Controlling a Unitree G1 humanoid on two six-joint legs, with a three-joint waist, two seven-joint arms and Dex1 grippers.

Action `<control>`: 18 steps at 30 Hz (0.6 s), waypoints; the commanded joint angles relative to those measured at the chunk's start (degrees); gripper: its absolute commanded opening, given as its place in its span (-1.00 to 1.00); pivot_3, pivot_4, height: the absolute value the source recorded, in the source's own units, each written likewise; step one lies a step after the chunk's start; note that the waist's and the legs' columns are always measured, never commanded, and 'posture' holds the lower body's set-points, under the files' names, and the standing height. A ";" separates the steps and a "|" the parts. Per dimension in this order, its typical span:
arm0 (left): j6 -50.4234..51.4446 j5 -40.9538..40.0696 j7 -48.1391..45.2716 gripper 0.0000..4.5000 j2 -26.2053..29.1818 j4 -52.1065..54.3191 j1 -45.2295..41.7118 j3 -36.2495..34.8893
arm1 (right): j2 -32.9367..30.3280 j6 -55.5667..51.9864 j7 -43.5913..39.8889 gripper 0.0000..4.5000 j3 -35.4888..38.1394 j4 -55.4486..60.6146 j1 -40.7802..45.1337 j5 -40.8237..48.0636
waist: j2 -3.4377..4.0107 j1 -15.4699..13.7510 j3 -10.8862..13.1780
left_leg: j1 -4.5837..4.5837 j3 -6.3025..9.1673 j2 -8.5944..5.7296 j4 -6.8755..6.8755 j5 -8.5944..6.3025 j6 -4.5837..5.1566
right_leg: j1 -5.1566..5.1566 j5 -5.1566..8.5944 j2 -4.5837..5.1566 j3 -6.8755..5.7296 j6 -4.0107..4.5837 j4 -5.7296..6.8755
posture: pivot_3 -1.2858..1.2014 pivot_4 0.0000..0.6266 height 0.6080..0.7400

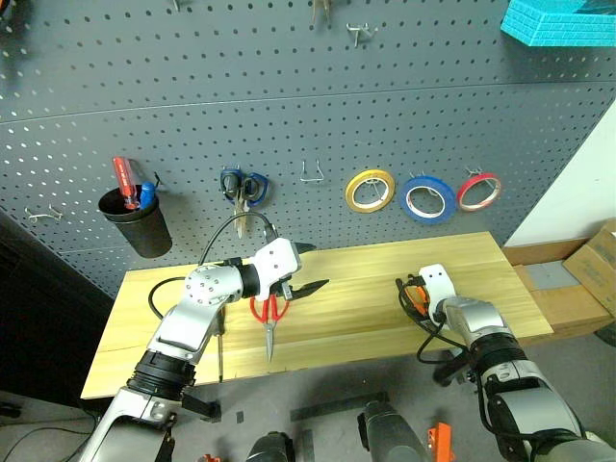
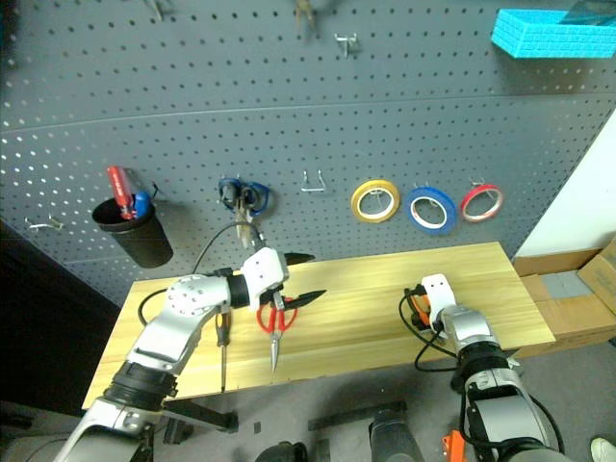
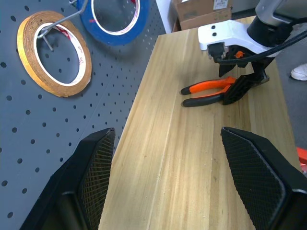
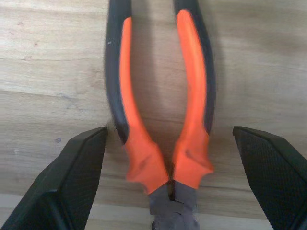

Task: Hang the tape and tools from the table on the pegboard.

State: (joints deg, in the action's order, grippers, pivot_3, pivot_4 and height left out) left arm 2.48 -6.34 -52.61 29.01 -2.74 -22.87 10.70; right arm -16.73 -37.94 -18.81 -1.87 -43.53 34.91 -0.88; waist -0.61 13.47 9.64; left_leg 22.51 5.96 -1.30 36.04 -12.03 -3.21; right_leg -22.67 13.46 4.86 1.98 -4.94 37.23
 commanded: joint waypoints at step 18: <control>-1.46 -8.83 3.56 0.66 2.78 3.02 13.74 -14.43 | 8.21 16.13 4.49 0.00 -3.51 8.03 -1.76 -2.98 | -0.53 1.72 -0.80 | -0.57 0.08 0.10 -0.11 0.01 0.03 | 0.34 -0.14 -0.23 0.22 0.11 -0.05 | -0.12 -0.68 1.00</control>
State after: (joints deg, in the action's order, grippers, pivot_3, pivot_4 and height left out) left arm 2.20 -13.39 -50.33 32.04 -2.13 -9.97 -0.90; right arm -8.71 -23.04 -14.06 -4.69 -45.83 33.35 -3.84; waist -1.14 15.19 8.84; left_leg 21.97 6.03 -1.20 35.89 -12.03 -3.18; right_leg -22.36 13.33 4.63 2.22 -4.83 37.15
